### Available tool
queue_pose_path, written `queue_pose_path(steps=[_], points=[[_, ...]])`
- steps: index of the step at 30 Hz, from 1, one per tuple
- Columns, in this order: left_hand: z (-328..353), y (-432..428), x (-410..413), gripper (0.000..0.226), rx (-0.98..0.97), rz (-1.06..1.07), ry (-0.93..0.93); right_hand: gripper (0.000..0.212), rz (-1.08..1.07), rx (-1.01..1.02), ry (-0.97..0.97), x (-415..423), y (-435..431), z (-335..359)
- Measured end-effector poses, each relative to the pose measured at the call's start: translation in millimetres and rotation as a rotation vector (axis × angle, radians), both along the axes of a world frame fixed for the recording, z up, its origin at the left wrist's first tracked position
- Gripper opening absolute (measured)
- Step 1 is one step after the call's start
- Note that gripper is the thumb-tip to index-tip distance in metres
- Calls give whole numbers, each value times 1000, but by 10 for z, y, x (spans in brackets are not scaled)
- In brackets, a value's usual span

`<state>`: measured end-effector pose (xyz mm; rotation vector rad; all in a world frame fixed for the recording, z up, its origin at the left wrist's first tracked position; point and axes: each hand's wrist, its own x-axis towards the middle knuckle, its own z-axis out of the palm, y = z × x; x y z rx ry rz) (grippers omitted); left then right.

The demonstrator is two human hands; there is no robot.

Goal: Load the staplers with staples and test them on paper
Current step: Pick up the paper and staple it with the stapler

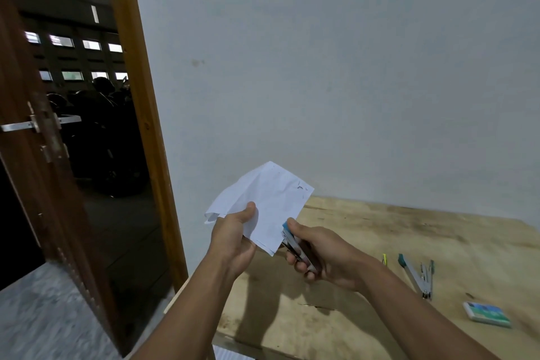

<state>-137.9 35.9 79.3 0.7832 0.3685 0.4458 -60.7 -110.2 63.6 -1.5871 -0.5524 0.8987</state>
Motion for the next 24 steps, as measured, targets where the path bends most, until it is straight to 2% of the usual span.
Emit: queue_pose_path(steps=[4,8,15,17,21,24], points=[[9,-42,15,9,66,-12,27,46,-23,5,-32,-23,9,-6],[7,-64,26,18,141,-18,50,39,-73,19,-37,-41,5,-5],[2,-80,31,23,128,-26,25,28,-171,48,-191,-46,53,1],[-6,-80,29,17,108,-24,16,30,-171,36,-203,-39,49,-23],[-4,-21,6,8,31,-9,-17,40,-83,71,-26,6,-5,-109],[-39,75,-2,13,-29,10,-37,36,-170,110,73,50,-26,-145]])
